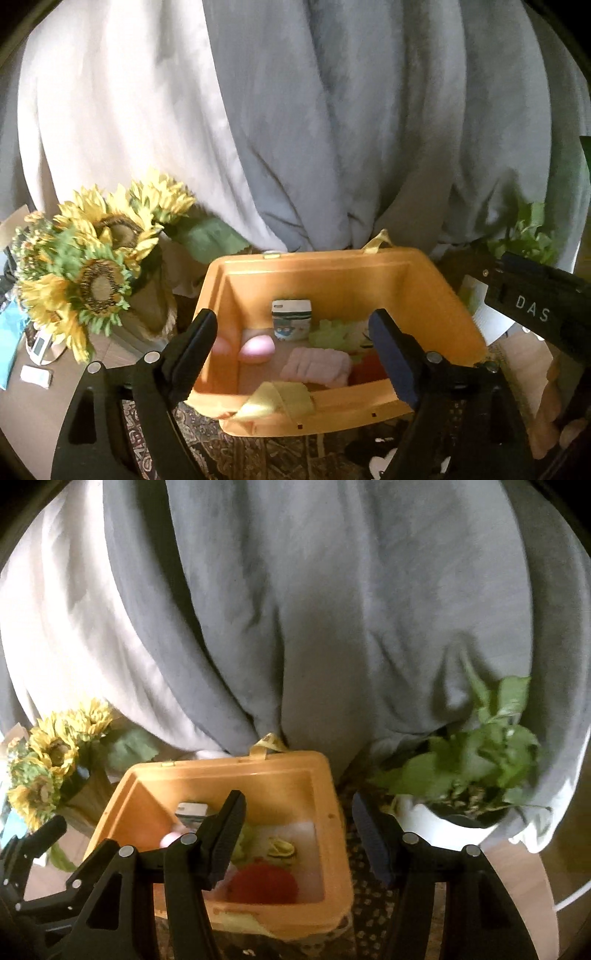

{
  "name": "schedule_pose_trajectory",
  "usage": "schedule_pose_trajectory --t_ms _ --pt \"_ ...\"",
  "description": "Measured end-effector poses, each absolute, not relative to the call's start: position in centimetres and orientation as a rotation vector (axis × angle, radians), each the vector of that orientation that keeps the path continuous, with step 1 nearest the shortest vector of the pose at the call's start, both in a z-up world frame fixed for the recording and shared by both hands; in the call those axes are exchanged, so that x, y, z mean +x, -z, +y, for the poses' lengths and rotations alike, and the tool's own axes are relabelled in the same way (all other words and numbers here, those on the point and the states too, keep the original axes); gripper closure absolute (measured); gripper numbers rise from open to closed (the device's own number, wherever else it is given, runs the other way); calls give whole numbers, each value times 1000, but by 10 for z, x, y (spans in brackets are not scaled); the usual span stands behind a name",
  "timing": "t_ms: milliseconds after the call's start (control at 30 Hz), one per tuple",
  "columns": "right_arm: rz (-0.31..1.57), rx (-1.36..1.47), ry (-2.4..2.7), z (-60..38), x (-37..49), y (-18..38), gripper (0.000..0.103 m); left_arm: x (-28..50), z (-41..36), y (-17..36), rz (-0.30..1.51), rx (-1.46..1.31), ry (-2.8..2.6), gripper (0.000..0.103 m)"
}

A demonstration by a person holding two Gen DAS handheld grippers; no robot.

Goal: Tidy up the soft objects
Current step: 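Withdraw both open tools from the crate toward the Mickey plush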

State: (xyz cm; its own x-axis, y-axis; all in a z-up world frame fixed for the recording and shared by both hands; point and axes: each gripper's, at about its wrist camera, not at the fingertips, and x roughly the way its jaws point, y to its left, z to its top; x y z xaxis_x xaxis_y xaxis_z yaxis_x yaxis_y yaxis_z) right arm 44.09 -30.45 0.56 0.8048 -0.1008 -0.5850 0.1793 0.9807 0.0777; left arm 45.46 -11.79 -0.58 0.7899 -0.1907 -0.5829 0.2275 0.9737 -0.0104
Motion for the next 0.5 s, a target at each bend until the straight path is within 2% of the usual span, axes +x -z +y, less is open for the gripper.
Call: schedule_pose_trajectory --t_ms 500 --pt "560 93 187 -322 361 -9 42 384 -132 -7 514 60 214 8"
